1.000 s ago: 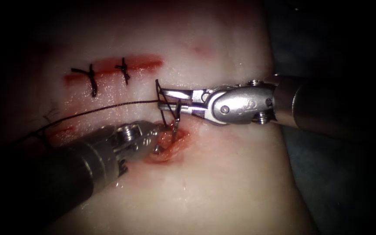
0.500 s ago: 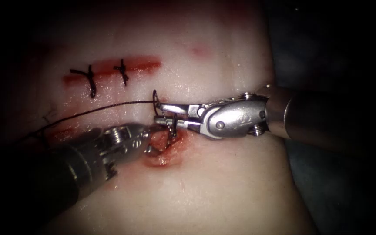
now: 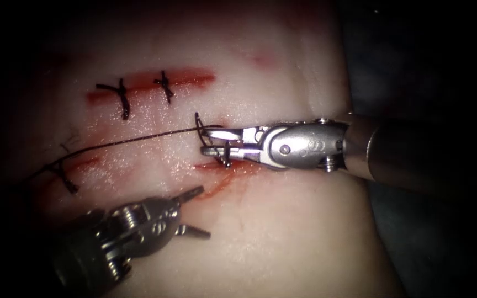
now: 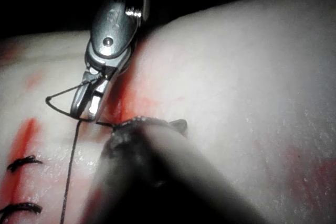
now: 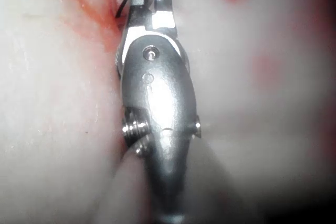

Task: Wound Closure
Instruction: Push needle through skin below cut using right hand

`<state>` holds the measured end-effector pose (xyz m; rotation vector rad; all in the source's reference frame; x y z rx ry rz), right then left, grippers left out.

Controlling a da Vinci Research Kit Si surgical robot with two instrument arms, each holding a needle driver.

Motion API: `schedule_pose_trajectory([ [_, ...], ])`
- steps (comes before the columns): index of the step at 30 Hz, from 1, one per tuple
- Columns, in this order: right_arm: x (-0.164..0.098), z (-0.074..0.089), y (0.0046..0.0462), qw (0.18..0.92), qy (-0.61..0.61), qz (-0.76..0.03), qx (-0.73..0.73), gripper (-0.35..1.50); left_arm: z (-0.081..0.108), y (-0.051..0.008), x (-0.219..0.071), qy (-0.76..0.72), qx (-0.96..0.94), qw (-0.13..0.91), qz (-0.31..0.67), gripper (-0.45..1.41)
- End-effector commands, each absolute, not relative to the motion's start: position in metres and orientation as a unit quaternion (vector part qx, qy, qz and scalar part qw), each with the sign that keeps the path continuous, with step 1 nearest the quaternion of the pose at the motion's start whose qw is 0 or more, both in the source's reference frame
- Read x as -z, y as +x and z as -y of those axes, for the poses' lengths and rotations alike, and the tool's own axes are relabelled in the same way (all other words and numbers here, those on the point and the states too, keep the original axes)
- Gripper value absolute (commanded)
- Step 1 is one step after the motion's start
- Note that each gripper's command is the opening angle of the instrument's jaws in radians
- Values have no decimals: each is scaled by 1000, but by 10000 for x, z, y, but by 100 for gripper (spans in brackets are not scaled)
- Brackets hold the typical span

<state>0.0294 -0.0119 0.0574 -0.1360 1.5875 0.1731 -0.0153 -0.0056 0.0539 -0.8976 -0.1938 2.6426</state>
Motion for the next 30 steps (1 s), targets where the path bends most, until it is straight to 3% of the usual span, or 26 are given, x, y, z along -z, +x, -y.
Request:
schedule_pose_trajectory([
  [1, -577, 114, 299, 694, -59, -713, -82, -35, 54, -160, -545, -318, -930, 170, 65, 37],
  [13, -575, 97, 291, 673, 5, -722, -161, -35, 81, -197, -581, -340, -924, 164, 63, 31],
  [30, -587, 103, 286, 692, 34, -703, -160, -35, 103, -176, -582, -336, -928, 146, 73, 27],
])
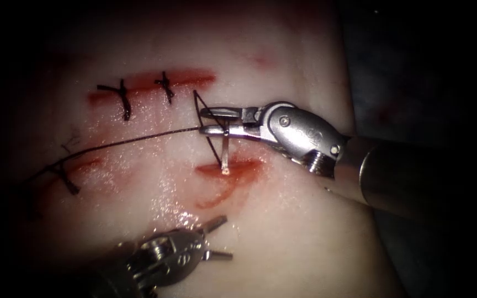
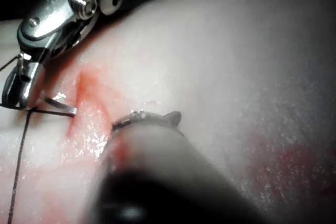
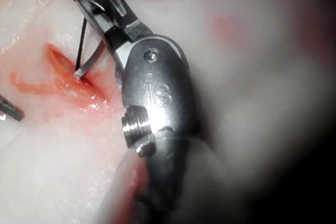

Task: Wound Closure
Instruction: Push needle through skin below cut using right hand

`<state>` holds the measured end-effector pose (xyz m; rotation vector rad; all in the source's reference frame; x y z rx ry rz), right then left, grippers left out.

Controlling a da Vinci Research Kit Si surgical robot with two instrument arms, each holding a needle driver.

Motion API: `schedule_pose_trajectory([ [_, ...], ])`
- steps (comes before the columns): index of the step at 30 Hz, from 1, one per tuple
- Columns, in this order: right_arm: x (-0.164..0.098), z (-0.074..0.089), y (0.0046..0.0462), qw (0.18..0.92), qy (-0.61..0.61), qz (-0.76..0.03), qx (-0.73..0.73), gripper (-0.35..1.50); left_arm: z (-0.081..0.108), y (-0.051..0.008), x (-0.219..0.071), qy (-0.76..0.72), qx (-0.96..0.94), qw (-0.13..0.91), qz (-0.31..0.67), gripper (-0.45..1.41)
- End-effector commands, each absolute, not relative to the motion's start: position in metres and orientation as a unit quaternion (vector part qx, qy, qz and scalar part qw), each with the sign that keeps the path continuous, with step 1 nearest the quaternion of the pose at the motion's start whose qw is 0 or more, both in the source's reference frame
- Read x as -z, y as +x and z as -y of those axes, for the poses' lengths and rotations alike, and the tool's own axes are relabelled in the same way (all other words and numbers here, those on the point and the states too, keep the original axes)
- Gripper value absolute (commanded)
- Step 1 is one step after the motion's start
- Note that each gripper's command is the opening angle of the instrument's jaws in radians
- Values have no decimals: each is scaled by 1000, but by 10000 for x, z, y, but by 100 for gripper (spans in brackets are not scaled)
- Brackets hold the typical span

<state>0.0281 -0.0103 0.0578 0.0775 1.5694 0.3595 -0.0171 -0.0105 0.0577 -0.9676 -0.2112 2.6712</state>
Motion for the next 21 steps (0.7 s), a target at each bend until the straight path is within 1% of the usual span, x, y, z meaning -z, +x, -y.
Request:
schedule_pose_trajectory([
  [1, -588, 104, 285, 692, 34, -703, -159, -35, 104, -177, -580, -336, -928, 147, 73, 27],
  [5, -590, 103, 284, 692, 36, -703, -160, -35, 105, -182, -578, -338, -926, 149, 76, 24],
  [11, -590, 101, 285, 683, 70, -701, -193, -35, 102, -190, -588, -342, -925, 148, 76, 24],
  [21, -592, 99, 285, 671, 118, -692, -241, -35, 103, -183, -598, -344, -925, 142, 76, 24],
])
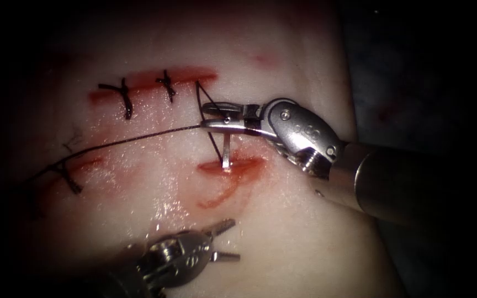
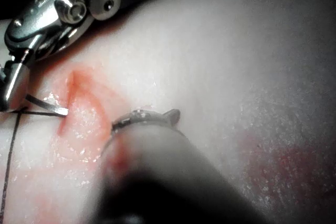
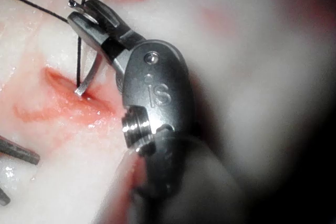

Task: Wound Closure
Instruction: Push needle through skin below cut using right hand

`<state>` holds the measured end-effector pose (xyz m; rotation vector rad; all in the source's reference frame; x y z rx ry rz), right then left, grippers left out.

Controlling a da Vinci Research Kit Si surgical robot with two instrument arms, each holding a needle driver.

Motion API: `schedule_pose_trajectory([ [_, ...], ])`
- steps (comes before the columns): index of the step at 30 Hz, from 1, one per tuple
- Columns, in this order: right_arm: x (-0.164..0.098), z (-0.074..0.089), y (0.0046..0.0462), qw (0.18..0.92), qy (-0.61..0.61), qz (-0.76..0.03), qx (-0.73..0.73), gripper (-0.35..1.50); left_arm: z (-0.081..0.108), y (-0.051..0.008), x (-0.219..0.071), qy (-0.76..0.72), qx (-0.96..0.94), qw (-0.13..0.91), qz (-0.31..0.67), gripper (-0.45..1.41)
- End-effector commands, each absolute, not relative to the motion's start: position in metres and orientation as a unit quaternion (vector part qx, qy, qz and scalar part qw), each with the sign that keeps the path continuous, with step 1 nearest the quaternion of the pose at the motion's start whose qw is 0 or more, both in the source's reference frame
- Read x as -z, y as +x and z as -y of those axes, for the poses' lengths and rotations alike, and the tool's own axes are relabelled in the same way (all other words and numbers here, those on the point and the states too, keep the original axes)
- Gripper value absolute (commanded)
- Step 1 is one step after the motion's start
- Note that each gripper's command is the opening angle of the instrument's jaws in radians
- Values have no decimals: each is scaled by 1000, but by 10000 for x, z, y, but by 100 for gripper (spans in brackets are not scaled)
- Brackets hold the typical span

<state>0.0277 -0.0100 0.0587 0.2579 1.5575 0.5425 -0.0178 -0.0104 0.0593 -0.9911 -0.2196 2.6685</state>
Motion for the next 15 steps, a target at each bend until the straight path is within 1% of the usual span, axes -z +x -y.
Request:
schedule_pose_trajectory([
  [1, -593, 100, 285, 673, 127, -686, -244, -35, 103, -181, -598, -344, -925, 141, 76, 24],
  [9, -601, 105, 285, 667, 172, -671, -275, -35, 104, -176, -597, -345, -925, 139, 77, 24],
  [15, -613, 108, 285, 647, 215, -660, -317, -35, 103, -177, -598, -345, -925, 139, 77, 24],
])
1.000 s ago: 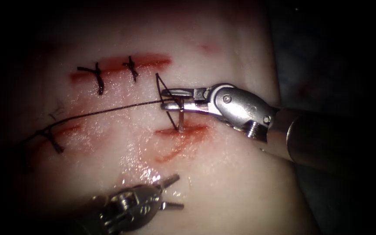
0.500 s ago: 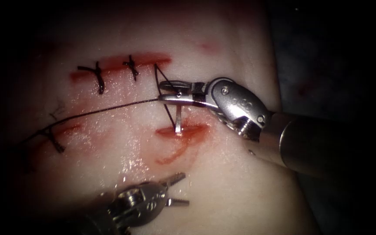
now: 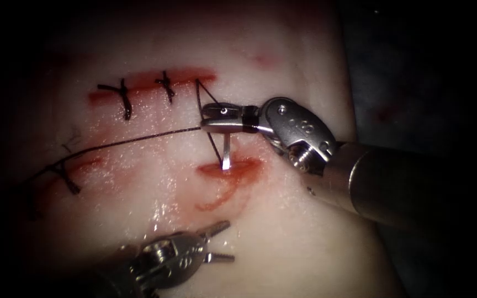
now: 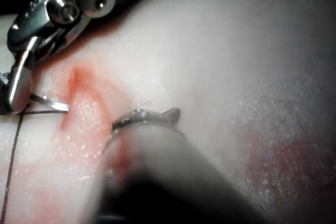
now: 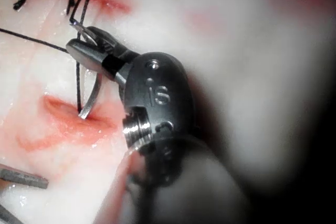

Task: Wound Closure
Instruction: Push needle through skin below cut using right hand

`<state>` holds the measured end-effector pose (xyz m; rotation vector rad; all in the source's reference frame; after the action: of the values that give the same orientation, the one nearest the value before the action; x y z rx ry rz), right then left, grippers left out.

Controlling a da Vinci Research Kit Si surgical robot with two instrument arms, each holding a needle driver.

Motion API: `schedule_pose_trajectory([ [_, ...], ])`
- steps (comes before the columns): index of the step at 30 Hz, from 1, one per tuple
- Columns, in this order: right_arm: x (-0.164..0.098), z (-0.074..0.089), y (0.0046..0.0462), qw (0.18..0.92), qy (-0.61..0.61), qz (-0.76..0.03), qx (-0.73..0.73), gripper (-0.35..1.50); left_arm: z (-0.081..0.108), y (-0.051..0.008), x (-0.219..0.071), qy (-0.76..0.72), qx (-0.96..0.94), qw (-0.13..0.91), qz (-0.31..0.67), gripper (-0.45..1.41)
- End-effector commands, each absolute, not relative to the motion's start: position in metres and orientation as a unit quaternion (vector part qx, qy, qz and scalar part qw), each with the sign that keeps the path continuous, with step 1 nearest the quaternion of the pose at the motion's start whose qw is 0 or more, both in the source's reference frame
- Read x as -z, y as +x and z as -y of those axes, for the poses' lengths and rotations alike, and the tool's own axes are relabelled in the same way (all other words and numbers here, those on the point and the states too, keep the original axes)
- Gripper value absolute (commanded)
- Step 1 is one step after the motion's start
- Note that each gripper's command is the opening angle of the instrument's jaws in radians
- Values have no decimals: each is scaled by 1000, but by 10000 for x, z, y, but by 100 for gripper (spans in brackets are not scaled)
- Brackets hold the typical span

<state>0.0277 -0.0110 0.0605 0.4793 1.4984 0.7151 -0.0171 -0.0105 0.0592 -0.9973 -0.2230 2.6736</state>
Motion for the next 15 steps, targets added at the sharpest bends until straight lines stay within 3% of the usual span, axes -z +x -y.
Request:
schedule_pose_trajectory([
  [1, -615, 108, 285, 642, 219, -660, -322, -35, 103, -177, -598, -345, -925, 139, 77, 24],
  [15, -616, 101, 283, 620, 243, -665, -338, -35, 94, -166, -614, -350, -924, 135, 80, 22],
])
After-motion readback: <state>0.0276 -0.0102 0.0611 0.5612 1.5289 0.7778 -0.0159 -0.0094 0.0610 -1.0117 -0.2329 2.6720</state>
